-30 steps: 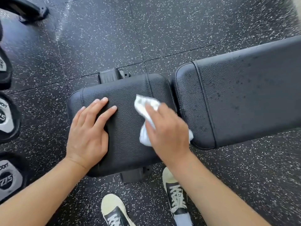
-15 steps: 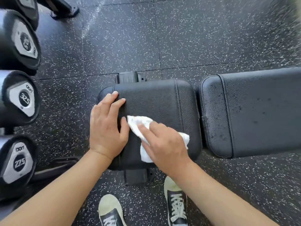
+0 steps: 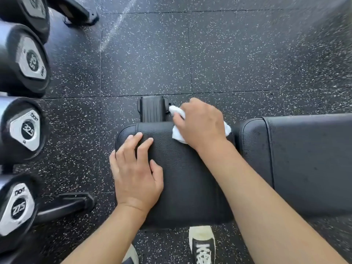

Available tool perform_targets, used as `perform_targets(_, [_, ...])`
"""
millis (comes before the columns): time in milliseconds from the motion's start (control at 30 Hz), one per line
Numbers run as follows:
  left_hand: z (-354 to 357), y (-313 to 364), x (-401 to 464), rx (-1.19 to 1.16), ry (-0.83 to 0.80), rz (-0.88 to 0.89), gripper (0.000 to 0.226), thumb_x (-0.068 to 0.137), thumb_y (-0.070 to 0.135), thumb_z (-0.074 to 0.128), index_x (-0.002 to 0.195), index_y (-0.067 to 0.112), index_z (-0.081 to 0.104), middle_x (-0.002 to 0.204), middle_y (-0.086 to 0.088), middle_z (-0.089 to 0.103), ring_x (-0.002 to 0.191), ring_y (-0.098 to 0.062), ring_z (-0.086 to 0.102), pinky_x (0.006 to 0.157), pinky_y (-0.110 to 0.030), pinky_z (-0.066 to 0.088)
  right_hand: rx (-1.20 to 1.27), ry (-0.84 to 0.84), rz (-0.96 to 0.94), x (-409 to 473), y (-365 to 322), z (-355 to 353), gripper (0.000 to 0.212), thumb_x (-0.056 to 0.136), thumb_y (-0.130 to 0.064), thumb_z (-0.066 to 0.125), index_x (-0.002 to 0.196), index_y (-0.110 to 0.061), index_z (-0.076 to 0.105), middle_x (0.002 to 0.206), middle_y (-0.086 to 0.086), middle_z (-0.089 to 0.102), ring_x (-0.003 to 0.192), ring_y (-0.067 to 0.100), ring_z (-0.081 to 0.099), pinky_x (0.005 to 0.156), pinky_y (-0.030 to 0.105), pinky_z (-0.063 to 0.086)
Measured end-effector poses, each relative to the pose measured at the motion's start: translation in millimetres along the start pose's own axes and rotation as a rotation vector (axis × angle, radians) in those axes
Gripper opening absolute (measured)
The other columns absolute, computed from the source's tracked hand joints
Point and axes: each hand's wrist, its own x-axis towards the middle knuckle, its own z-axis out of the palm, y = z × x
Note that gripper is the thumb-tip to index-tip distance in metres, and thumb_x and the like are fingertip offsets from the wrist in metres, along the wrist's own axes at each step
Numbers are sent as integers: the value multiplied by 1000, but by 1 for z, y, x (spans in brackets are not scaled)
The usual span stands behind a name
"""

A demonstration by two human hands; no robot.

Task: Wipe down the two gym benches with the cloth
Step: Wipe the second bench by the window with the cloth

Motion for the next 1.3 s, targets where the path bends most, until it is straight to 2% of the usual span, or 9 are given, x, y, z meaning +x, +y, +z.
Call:
perform_targets(100, [2, -1, 1, 29, 6, 9, 52, 84, 22, 50, 131, 6, 63, 148, -18, 53, 136, -43, 50, 107, -71, 38, 66, -94, -143, 17, -50, 11, 37, 100, -47, 48, 87, -19, 69, 93, 2, 63, 83, 27, 61, 65, 32, 28])
perform_targets(233, [6, -3, 1, 26, 17, 32, 50, 83, 22, 49, 131, 9, 57, 147, -18, 54, 138, -42, 48, 106, -72, 37, 133, -168, -229, 24, -66, 16, 37, 101, -50, 48, 90, -20, 69, 94, 0, 63, 89, 28, 65, 65, 32, 30])
perform_targets(533, [15, -10, -4, 56, 18, 47, 58, 84, 25, 48, 142, 17, 52, 153, -11, 48, 145, -34, 42, 119, -68, 28, -11, -264, 11, 15, 81, -23, 40, 96, -56, 46, 74, -25, 57, 73, -6, 45, 77, 27, 56, 63, 35, 31])
perform_targets(600, [16, -11, -3, 60, 11, 47, 59, 84, 25, 49, 142, 17, 52, 153, -10, 47, 146, -34, 42, 121, -67, 27, -33, -286, -16, 21, 66, -20, 41, 95, -57, 43, 70, -27, 54, 73, -7, 47, 76, 27, 55, 64, 35, 30])
perform_targets(733, [16, -12, -4, 63, 19, 53, 59, 82, 26, 50, 140, 18, 53, 152, -10, 47, 145, -33, 40, 122, -66, 24, 34, -385, -208, 45, -17, 12, 42, 95, -57, 44, 89, -24, 70, 89, -4, 66, 89, 27, 63, 66, 34, 32])
perform_targets(900, [17, -12, -3, 43, 5, 52, 57, 81, 27, 50, 137, 17, 53, 141, -11, 51, 136, -37, 46, 117, -69, 29, 199, -479, -302, 57, -97, 35, 34, 95, -47, 52, 84, -20, 71, 73, -1, 59, 78, 28, 62, 61, 34, 37])
perform_targets(1033, [16, -12, -3, 46, 34, 73, 58, 81, 26, 51, 138, 17, 53, 148, -10, 49, 141, -35, 44, 117, -70, 30, 138, -380, -278, 44, -35, 15, 49, 92, -62, 37, 90, -25, 70, 88, -5, 65, 88, 26, 63, 66, 34, 36])
perform_targets(1133, [18, -12, -3, 39, 38, 72, 60, 82, 26, 50, 141, 18, 53, 152, -9, 47, 143, -34, 43, 118, -69, 29, 47, -379, -136, 34, 43, -10, 63, 83, -70, 24, 89, -26, 68, 86, -6, 62, 89, 25, 62, 72, 35, 46])
perform_targets(1300, [19, -12, -4, 37, 42, 65, 59, 84, 26, 49, 142, 18, 52, 152, -9, 47, 144, -33, 44, 119, -69, 28, -41, -345, -103, 28, 59, -14, 41, 97, -57, 46, 81, -23, 63, 78, -5, 53, 80, 25, 58, 67, 36, 41])
